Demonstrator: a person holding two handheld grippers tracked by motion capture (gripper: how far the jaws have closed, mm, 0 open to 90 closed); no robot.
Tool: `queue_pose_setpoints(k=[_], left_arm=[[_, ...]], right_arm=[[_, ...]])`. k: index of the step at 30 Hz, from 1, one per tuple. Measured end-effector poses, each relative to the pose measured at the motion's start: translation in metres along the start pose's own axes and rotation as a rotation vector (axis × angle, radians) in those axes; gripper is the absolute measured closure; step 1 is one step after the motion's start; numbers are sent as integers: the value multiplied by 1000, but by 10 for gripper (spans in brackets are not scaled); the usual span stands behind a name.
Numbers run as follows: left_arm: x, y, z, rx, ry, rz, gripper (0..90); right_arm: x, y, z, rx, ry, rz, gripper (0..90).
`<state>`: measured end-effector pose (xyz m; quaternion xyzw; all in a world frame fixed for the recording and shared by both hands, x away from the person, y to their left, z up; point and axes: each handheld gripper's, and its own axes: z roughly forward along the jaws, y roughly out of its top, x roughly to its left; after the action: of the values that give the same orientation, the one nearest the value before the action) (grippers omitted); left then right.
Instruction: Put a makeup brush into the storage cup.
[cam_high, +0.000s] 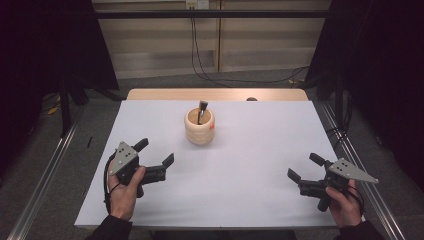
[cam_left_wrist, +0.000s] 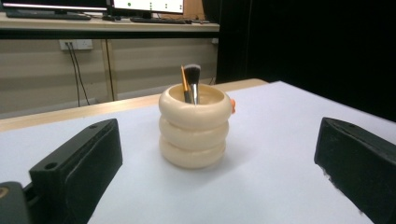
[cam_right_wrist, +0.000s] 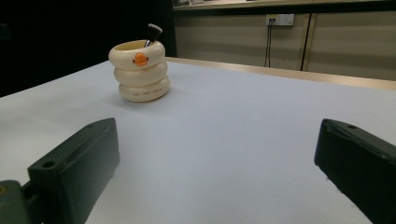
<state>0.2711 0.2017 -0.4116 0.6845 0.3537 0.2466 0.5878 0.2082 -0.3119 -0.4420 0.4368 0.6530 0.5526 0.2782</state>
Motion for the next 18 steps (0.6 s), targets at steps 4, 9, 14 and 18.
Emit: queue_pose_setpoints(k=[4, 9, 14, 18], left_arm=[[1, -9, -10, 13, 9, 0, 8], [0, -19, -20, 37, 14, -14, 7], [-4, -24, -27, 49, 26, 15, 8], [-6, -26, -33, 42, 20, -13, 6]], right_arm=[[1, 0, 0, -2, -2, 11, 0], [1, 0, 0, -7, -10, 11, 0], [2, 0, 0, -5, -7, 13, 0], [1, 0, 0, -6, -5, 4, 0]])
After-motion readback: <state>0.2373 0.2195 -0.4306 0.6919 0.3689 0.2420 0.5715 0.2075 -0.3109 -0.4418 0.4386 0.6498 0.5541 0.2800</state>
